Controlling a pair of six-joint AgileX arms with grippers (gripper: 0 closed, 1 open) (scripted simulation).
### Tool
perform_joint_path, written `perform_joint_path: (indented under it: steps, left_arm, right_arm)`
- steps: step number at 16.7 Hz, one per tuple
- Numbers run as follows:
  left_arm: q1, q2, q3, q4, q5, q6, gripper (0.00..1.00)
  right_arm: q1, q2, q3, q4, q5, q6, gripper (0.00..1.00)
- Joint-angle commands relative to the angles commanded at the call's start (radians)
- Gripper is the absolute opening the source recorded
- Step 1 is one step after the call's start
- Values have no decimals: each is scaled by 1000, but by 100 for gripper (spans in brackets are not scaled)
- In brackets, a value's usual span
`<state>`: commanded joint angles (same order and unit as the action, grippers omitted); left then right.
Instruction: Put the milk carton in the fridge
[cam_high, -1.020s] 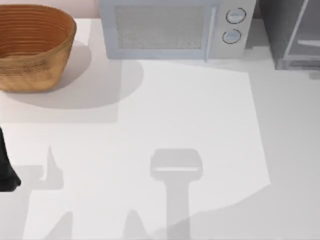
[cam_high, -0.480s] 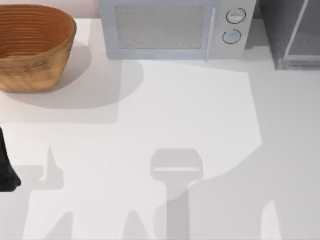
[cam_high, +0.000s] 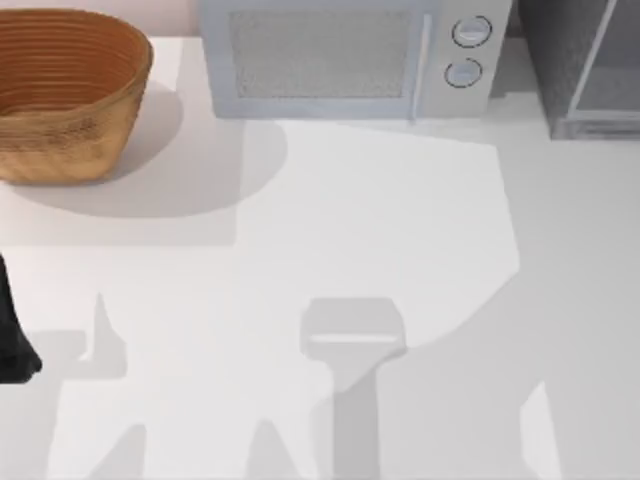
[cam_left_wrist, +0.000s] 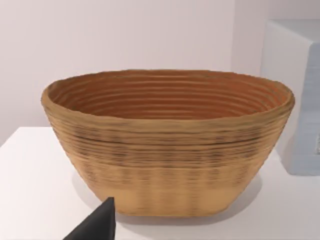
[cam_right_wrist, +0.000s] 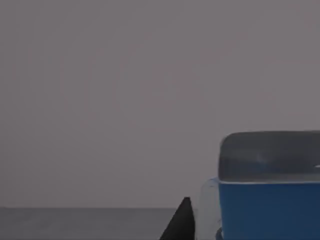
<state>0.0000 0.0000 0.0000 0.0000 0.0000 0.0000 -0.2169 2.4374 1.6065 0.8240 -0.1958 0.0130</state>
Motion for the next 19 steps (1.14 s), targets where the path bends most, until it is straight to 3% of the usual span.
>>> perform_joint_path:
  steps: [13,19]
  left_arm:
    - [0,0,0,0,0,0,100]
    - [0,0,0,0,0,0,100]
  right_arm:
    - [0,0,0,0,0,0,98]
    - [0,0,0,0,0,0,100]
